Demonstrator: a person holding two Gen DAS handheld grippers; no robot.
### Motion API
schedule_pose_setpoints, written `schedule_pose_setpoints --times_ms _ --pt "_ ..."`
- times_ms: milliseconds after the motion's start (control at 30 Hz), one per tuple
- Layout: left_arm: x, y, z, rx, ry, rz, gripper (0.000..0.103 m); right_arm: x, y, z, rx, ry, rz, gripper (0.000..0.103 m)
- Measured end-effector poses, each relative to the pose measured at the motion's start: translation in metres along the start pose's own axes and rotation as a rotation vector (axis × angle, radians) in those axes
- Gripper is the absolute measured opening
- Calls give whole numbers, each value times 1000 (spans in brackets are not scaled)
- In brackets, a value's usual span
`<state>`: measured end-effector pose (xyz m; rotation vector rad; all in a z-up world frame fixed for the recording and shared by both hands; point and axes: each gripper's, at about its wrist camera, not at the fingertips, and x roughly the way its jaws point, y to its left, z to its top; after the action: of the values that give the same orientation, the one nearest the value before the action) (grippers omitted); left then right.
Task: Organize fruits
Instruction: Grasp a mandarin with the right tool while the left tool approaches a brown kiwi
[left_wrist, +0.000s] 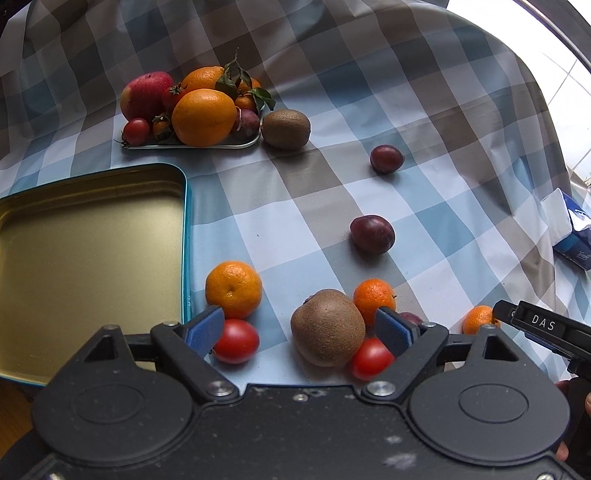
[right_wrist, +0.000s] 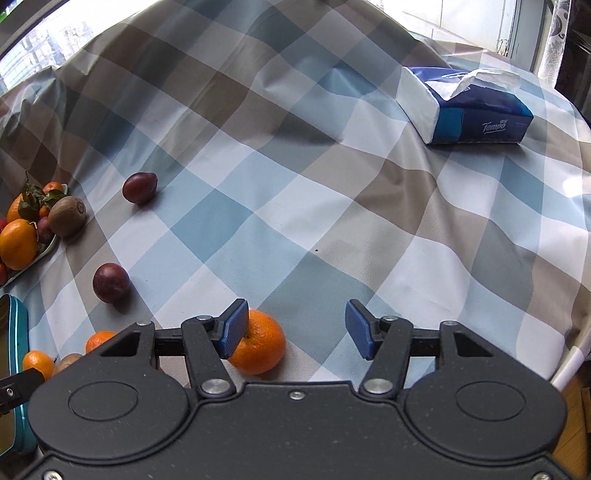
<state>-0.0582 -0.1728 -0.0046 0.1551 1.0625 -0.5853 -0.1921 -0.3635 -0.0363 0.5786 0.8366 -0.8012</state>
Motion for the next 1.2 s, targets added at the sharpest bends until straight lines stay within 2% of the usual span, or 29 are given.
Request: schedule_pose_setpoints --times_ms 200,367,533,667,800,867,1033,1133,1200 --pt "7 -7 0 -8 30 -1 92 -1 4 -8 -61 -43 20 62" --pt "11 -12 1 -11 40 -2 92 -4 9 -10 -90 -55 88 62" --pt "13 -17 0 13 40 8 92 3 13 -14 -153 -46 69 62" --pt "14 -17 0 18 44 9 92 5 11 -15 -136 -46 89 62" --pt "17 -17 0 10 57 -1 92 11 14 -19 -153 4 99 62" --pt "20 -16 1 3 66 -8 92 13 16 -21 -158 11 98 57" --pt "29 -16 2 -8 98 -2 92 10 16 -24 -163 -10 82 57" --pt "33 -19 0 9 106 7 92 11 14 -23 -154 15 118 50" --pt "37 -21 0 24 108 27 92 11 14 -22 -143 18 118 50"
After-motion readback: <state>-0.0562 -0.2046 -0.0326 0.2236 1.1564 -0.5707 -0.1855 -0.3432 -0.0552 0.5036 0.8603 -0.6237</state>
